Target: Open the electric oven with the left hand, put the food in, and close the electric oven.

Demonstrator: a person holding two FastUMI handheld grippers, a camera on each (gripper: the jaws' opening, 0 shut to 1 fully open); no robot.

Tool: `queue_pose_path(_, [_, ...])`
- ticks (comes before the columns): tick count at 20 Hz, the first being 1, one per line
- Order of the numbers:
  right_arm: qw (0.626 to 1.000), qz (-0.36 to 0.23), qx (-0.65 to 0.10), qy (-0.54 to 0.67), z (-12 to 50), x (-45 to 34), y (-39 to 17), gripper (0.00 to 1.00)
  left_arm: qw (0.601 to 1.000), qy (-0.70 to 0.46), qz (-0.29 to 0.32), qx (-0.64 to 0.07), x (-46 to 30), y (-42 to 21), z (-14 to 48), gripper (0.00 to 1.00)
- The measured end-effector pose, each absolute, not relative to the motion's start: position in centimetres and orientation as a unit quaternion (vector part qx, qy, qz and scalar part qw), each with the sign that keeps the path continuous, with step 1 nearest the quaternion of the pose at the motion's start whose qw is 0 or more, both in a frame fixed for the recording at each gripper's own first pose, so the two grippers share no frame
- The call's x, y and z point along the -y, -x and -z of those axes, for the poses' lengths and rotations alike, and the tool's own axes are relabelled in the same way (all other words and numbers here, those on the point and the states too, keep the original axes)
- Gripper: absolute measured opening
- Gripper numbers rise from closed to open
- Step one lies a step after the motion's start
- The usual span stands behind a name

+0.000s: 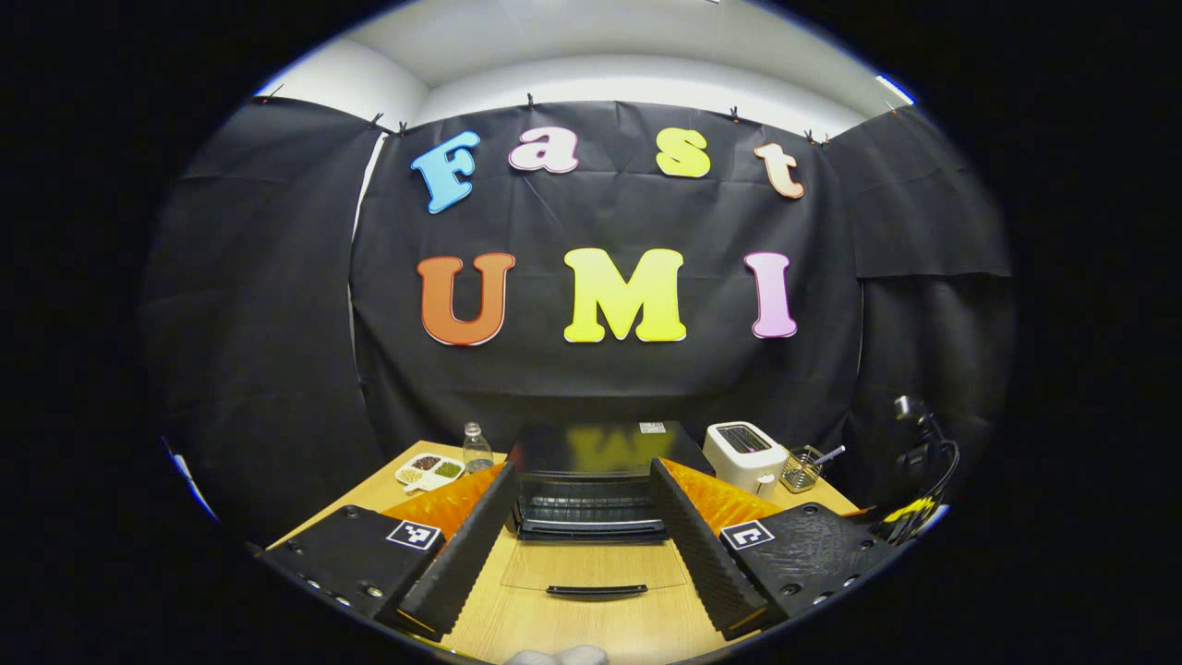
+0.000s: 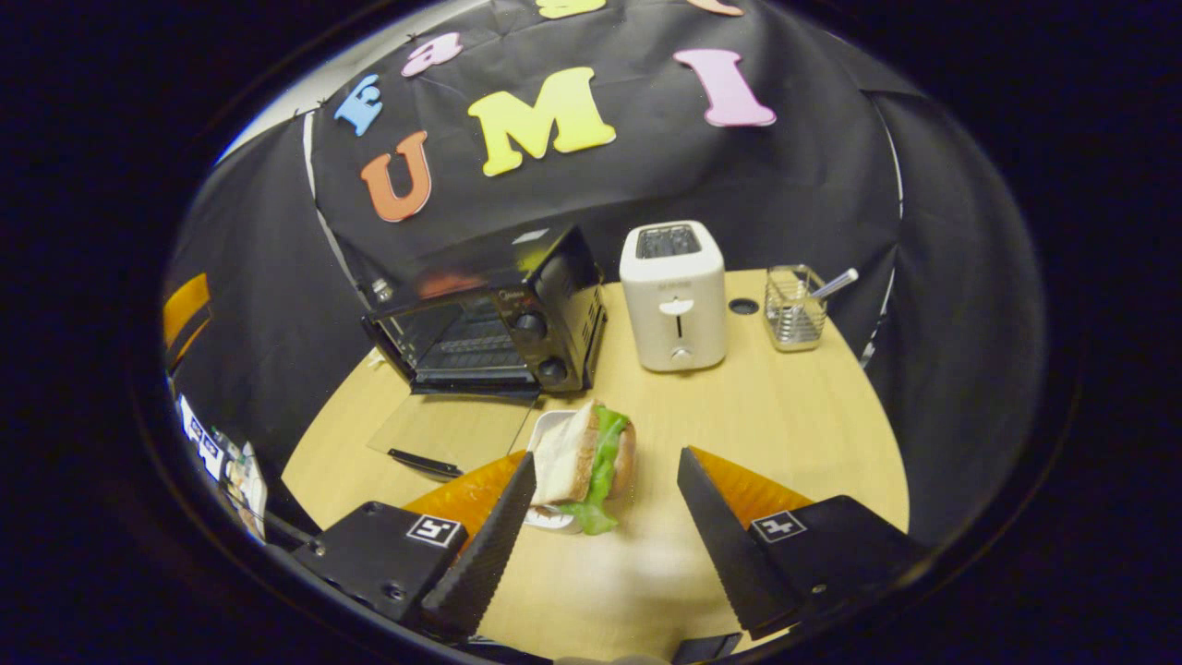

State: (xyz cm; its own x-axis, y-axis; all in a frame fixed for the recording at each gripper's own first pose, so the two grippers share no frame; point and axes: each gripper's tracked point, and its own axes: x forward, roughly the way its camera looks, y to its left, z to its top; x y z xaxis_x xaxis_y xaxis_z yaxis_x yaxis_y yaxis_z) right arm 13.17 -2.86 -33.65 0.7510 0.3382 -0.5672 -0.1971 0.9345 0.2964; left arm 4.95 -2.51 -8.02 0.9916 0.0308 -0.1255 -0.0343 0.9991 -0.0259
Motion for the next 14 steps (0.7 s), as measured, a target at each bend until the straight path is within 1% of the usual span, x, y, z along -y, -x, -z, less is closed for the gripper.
queue_pose_path(5, [0.903,-0.167,-0.366,-0.151,37.7,1.5,-16.1,0.98,0.997,0.007,-0.038,-0.072,2.2,-4.9,7.7,0.95])
queue_pose_path(6, [0.896,-0.173,-0.376,-0.161,38.3,1.3,-16.4,0.85,0.996,0.007,-0.045,-0.074,2.2,-5.1,7.8,0.95])
queue_pose_path(8, [0.877,-0.194,-0.394,-0.193,38.8,0.4,-16.8,0.81,0.995,0.009,-0.056,-0.084,2.2,-5.2,8.1,0.95])
queue_pose_path(9, [0.869,-0.200,-0.403,-0.207,38.9,0.1,-16.9,0.75,0.994,0.008,-0.062,-0.088,2.2,-5.3,8.2,0.95])
queue_pose_path(10, [0.865,-0.196,-0.405,-0.222,38.8,0.2,-17.0,0.67,0.993,0.007,-0.070,-0.091,2.3,-5.4,8.3,0.94])
queue_pose_path(11, [0.863,-0.197,-0.404,-0.231,38.7,0.1,-17.1,0.56,0.992,0.006,-0.077,-0.097,2.3,-5.4,8.6,0.95])
queue_pose_path(12, [0.862,-0.201,-0.402,-0.235,38.2,0.0,-17.0,0.52,0.991,0.005,-0.083,-0.101,2.5,-5.4,8.8,0.94])
queue_pose_path(13, [0.863,-0.206,-0.398,-0.232,38.0,-0.3,-16.8,0.41,0.991,0.005,-0.087,-0.105,2.8,-5.2,9.0,0.95])
queue_pose_path(14, [0.864,-0.212,-0.397,-0.225,37.7,-0.6,-16.9,0.36,0.991,0.007,-0.086,-0.106,3.2,-5.1,9.0,0.94])
